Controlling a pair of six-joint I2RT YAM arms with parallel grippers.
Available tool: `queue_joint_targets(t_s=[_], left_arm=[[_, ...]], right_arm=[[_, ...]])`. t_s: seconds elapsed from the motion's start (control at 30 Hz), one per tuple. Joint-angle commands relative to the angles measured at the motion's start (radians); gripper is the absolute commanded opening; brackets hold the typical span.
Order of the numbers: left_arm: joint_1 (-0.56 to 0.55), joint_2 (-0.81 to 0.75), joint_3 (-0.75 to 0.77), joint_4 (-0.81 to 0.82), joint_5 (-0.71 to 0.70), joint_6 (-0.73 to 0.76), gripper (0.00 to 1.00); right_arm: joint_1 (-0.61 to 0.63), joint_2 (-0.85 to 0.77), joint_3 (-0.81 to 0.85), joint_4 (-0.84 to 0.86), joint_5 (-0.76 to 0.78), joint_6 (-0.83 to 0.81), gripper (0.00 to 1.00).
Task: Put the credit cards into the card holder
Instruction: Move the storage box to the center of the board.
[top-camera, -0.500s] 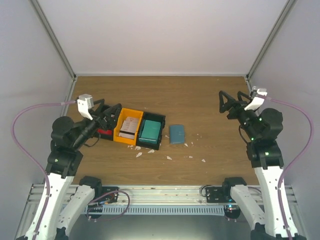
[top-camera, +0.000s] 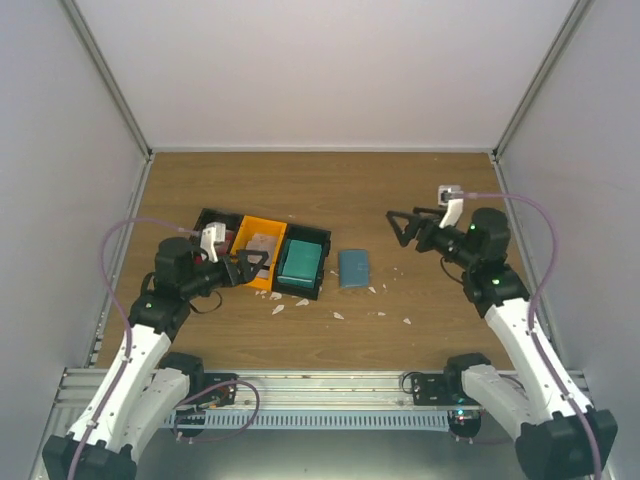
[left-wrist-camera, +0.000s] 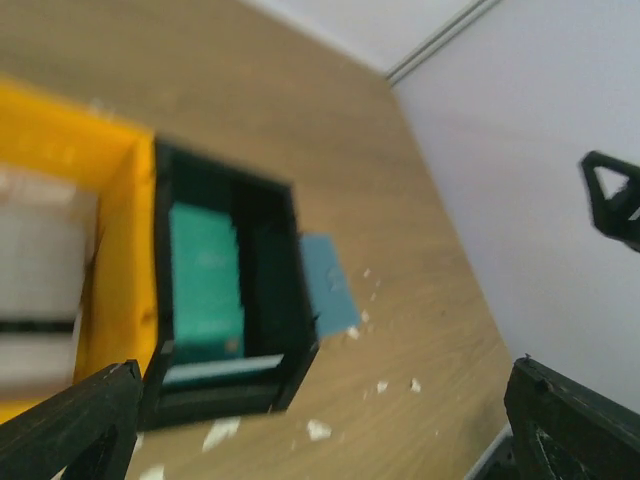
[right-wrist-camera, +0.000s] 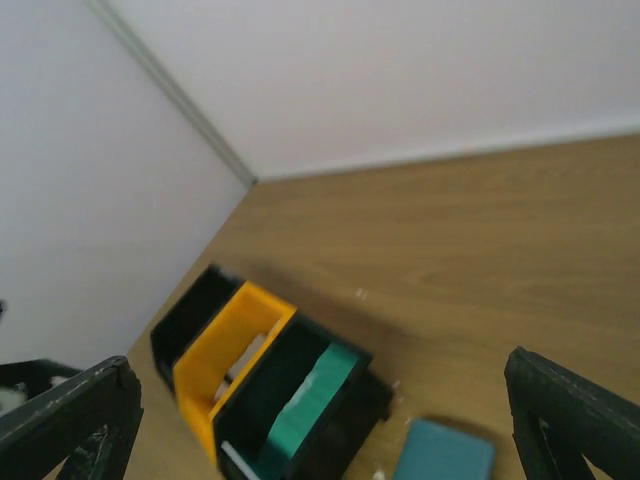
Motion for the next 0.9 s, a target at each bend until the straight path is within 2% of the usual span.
queue_joint_targets(t_s=[0.0,0.07,0.13,0.23,0.33,0.43,0.6,0.73,0.87], left_arm=[[-0.004,0.010,-0.073,-0.184,-0.040,-0.102,0.99],[-0.005,0.022,-0.111,-0.238,-0.066,-0.132,0.99],[-0.008,0.030,-0.157,-0.247,-0.064,-0.164,0.93],[-0.022,0.043,-0.219,-0.192,-0.044,-0.204,0.86],[-0.046,0.082,-0.262,-0.114,-0.054,-0.227,0.71],[-0.074,0.152,-0.276,-0.036,-0.070,-0.227,0.60],[-0.117,0.289,-0.240,0.062,-0.102,-0.200,0.50],[-0.136,0.385,-0.208,0.123,-0.103,-0.196,0.43],[-0.139,0.458,-0.185,0.202,-0.099,-0.199,0.39]], right_arm=[[0.130,0.038,-0.043,0.028,0.069,0.005,0.98],[0.183,0.086,-0.055,0.005,0.121,0.025,0.91],[0.242,0.143,-0.062,-0.019,0.181,0.044,0.83],[0.335,0.233,-0.050,-0.078,0.296,0.048,0.75],[0.425,0.324,-0.026,-0.132,0.414,0.039,0.72],[0.448,0.407,-0.011,-0.158,0.463,0.040,0.70],[0.457,0.520,0.007,-0.171,0.493,0.038,0.69],[0.483,0.593,0.043,-0.216,0.577,0.018,0.69],[0.485,0.649,0.058,-0.212,0.584,0.011,0.61]])
